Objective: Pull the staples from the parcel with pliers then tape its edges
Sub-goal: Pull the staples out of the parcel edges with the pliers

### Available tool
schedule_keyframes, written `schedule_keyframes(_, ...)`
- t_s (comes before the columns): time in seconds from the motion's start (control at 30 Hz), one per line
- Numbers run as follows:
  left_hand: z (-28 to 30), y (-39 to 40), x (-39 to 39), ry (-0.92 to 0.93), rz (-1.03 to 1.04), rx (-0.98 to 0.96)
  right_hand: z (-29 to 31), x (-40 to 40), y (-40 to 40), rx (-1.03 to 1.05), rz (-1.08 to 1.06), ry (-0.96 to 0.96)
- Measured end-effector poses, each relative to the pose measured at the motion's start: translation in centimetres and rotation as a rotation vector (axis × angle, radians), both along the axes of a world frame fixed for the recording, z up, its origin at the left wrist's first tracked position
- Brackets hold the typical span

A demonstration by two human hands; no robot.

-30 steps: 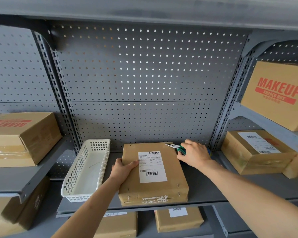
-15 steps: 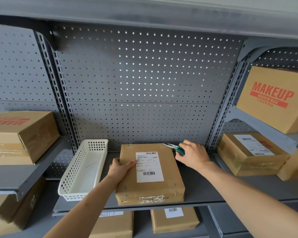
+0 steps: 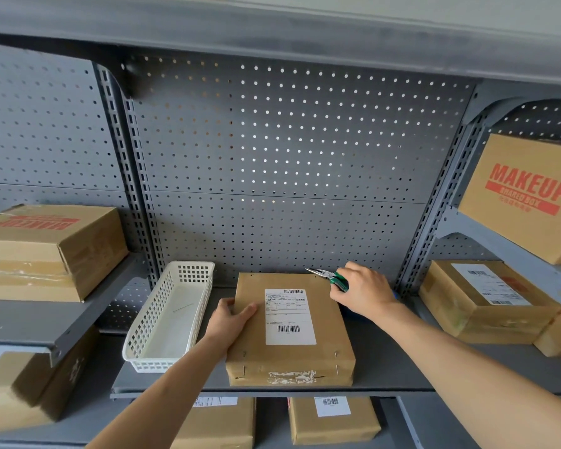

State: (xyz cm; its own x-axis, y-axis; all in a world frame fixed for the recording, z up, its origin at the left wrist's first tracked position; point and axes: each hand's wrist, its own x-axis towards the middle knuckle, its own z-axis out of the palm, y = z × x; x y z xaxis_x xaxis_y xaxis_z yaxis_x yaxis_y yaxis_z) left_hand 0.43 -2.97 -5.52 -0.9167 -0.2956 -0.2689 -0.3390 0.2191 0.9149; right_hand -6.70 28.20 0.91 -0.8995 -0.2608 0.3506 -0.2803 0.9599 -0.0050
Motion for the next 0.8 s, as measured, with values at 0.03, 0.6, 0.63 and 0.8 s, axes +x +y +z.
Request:
schedule_keyframes(0.03, 0.0, 0.0, 0.2, 0.000, 0.006, 0.012, 0.1, 0.0, -0.2, -0.004, 0.006, 0.000)
schedule_keyframes(0.6, -1.0, -0.8, 2.1, -0.006, 0.017, 0.141, 0.8, -1.7, -6.9, -0.041, 0.192, 0.009)
schedule_keyframes(0.63, -0.9, -0.7, 2.1, -0.012, 0.020, 0.160, 0.8, -1.8, -7.3, -0.048, 0.203, 0.011)
schedule_keyframes(0.8, -1.0, -0.8, 2.1, -0.015, 0.047, 0.244, 0.4, -2.9, -9.7, -0.119, 0.250, 0.029)
